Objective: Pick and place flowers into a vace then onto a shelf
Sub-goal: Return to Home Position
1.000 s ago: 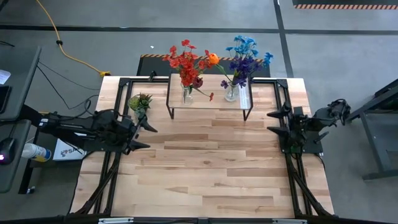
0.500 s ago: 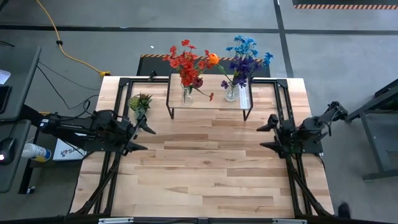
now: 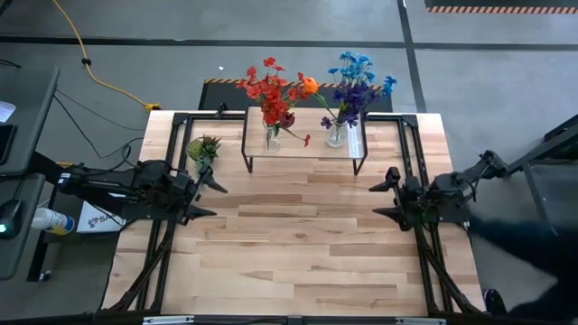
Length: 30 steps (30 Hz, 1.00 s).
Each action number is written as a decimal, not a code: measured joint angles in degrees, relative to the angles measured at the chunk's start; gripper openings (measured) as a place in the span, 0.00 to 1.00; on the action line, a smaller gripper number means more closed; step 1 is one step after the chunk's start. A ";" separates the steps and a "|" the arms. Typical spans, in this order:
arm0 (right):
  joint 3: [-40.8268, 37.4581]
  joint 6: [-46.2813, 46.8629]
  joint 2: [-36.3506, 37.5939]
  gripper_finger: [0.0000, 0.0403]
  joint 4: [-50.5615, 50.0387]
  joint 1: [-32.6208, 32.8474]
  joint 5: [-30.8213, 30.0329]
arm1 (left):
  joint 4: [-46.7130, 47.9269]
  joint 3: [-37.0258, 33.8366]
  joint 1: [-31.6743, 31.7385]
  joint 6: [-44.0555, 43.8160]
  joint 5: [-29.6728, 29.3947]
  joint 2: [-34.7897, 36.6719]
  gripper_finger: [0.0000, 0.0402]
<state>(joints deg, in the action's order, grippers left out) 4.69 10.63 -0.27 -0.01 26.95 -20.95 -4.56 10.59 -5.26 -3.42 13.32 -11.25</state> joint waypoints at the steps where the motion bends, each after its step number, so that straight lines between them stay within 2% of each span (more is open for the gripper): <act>1: 0.00 -0.34 0.00 0.77 -0.06 -0.92 0.27 | 0.00 0.00 0.00 0.37 -0.31 0.00 0.91; 6: 0.00 -0.48 0.00 0.77 -0.58 -6.38 5.88 | -0.21 -0.11 0.00 0.61 -0.59 0.00 0.91; 13: 0.00 -0.33 -0.02 0.77 -0.79 -13.73 13.46 | -9.32 -6.90 0.00 0.21 -1.71 0.00 0.91; 18: 0.00 -0.13 -0.02 0.77 -0.02 -16.79 18.15 | -10.39 -8.77 0.00 0.13 -2.32 0.31 0.91; 30: 0.02 -0.41 -0.02 0.77 -0.57 -17.61 20.11 | -12.59 -9.40 0.00 3.62 -0.19 0.33 0.91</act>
<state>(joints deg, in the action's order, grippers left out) 4.71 10.22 -0.30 -0.58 9.34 -0.84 -17.15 1.19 -5.26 0.21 13.13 -10.92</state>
